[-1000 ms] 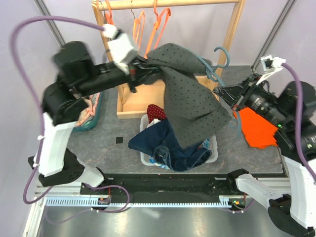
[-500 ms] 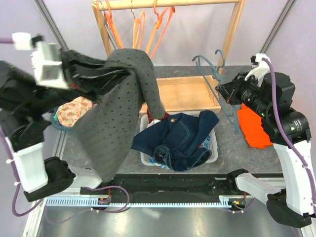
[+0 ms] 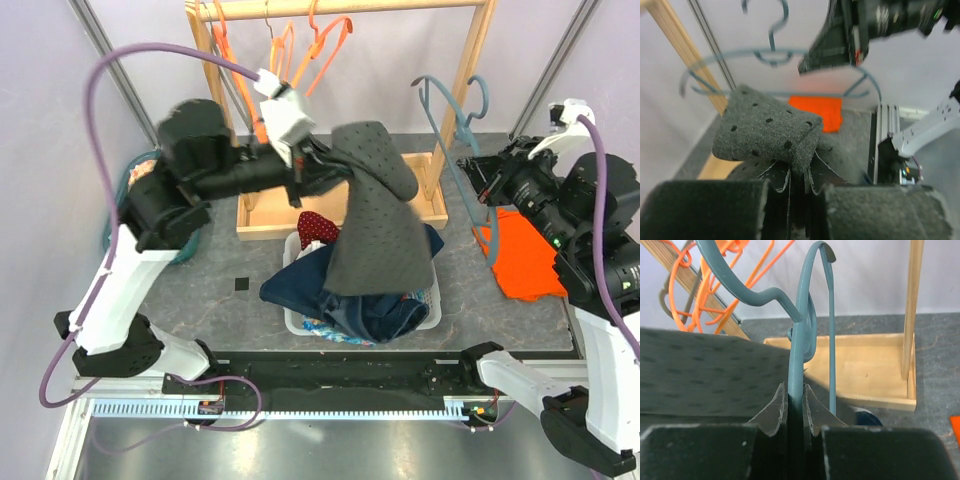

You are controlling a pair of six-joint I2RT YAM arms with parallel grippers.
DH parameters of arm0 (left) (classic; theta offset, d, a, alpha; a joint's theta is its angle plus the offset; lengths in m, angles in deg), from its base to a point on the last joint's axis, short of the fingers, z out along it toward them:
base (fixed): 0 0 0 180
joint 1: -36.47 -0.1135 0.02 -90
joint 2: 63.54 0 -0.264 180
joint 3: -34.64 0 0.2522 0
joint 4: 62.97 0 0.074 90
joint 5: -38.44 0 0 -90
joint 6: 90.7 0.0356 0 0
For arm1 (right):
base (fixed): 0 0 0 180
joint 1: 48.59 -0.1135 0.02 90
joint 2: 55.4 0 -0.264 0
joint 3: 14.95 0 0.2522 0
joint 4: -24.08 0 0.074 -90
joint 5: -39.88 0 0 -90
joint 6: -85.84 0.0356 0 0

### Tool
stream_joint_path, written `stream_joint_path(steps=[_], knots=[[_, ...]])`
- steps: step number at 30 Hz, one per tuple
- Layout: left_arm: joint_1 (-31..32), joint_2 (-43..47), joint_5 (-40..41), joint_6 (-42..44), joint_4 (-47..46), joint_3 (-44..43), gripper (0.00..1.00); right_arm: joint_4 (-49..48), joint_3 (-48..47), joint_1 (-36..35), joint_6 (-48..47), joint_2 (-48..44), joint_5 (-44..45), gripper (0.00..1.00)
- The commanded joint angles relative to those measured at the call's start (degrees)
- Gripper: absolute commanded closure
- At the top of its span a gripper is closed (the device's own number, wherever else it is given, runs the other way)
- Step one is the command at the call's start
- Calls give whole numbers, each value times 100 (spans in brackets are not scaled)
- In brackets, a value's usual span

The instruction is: Remove the skirt from the hanger

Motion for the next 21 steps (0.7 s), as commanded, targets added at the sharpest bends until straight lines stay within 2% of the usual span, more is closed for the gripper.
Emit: stream_joint_path(steps=[1,9,14,17,18,19,21], knots=[[362,449,196,586,41,990,95,-417,-272,20,-33,-4,232,100],[1347,1372,1206,2328,701,3932,98,-487,-193,20,-33,145,575,100],[1742,1522,1496,2906,869,4682,98,-583,-219,12,107,400,462,100],[2094,1505,2321,3390,484,5437,97,-663,-351,12,274,725,364,100],[2165,1487,2663,3471,-40,5901,91,-680,-438,3,326,909,181,100],[2235,1391,3284,3619,-350,6097,91,-698,-491,20,327,1006,153,100],[2227,1163,3859,3630,-738,6335,89,-786,-640,12,336,1234,109,100]])
